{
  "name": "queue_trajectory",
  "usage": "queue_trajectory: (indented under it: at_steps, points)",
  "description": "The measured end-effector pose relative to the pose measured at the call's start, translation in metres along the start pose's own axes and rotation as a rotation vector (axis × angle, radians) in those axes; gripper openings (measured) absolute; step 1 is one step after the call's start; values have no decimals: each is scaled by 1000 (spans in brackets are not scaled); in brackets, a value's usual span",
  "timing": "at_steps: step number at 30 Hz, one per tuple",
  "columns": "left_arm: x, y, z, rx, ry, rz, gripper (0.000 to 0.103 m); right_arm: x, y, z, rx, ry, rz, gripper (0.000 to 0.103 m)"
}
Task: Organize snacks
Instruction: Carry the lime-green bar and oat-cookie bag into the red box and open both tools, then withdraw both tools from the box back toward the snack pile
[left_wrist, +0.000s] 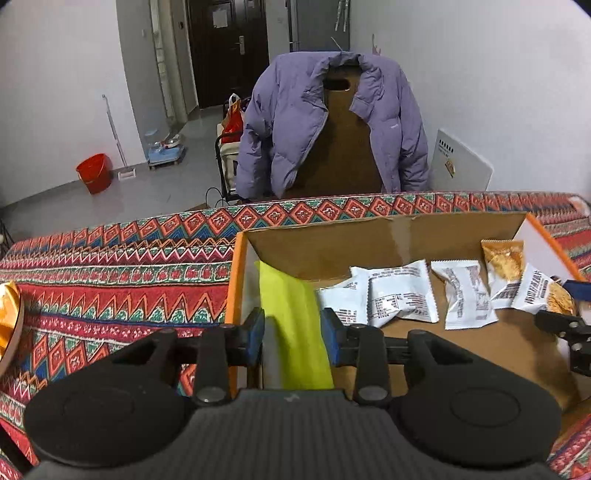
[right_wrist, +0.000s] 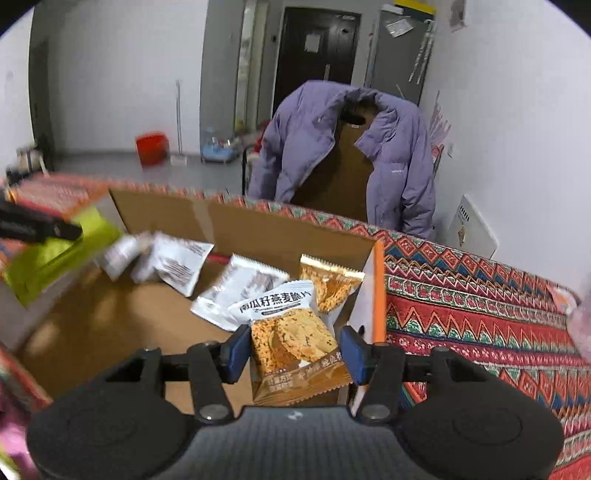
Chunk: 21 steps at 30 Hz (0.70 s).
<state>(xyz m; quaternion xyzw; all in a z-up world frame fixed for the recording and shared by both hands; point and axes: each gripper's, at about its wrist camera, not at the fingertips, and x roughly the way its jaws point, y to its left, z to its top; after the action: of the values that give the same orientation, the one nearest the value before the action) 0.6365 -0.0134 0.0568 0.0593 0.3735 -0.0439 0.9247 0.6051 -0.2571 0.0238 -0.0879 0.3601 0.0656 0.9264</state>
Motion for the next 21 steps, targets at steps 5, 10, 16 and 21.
queue_trajectory:
  at_steps: [5, 10, 16, 21]
  points:
    - [2, 8, 3, -36, 14, -29, 47, 1, 12, -3, -57, -17, -42, 68]
    - [-21, 12, 7, -21, -11, -55, 50, -32, 0, 10, -27, -69, -19, 73]
    - [-82, 17, 9, -9, -83, -58, 59, -97, -25, 20, 34, -131, 19, 80]
    - [-142, 25, -4, -13, -142, -37, 61, -150, -31, 9, 30, -168, 18, 83]
